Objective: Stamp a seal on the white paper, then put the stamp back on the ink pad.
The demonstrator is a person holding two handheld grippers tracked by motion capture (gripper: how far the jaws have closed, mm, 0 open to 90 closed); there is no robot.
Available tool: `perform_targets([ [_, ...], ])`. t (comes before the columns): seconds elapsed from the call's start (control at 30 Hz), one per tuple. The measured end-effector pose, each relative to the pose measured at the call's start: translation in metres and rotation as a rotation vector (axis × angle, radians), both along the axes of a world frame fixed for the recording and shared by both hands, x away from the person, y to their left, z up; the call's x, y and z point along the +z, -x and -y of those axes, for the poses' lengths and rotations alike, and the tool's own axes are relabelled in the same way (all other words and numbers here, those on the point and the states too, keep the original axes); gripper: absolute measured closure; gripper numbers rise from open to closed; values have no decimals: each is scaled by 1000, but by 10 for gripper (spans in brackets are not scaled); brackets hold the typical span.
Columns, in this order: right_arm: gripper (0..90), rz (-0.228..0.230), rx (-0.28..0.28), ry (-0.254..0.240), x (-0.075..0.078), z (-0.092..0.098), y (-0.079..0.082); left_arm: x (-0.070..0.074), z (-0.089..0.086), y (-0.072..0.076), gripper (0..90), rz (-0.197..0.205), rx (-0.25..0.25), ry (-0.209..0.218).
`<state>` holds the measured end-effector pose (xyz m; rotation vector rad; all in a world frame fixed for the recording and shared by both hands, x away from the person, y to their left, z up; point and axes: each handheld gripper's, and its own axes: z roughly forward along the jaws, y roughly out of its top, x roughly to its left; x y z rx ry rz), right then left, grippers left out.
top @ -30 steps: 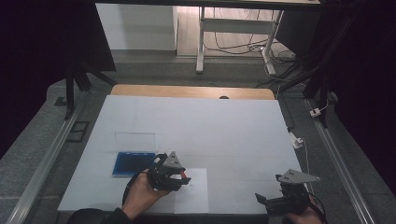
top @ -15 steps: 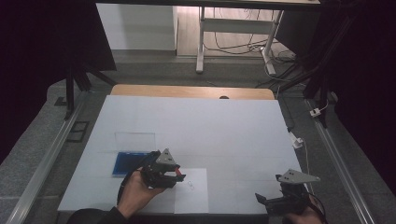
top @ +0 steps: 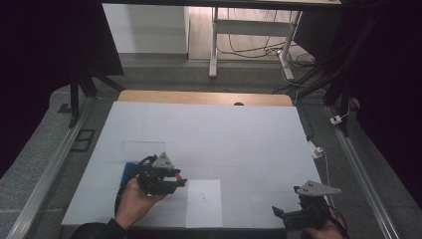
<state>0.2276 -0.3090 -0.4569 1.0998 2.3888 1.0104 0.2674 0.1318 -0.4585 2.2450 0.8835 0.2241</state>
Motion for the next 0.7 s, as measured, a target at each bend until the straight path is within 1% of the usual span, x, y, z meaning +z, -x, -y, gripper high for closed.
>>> perform_targets([
  [0.2,0,0,0,0,0,0,0,2,-12,-2,585,2,37,7],
  [0.33,0,2,2,-1,0,1,0,3,-19,-3,585,4,58,1],
  [0.53,0,1,0,0,0,0,0,2,-30,-6,585,1,93,13],
  [0.7,0,1,1,0,0,0,0,1,-40,-9,585,-2,120,13],
])
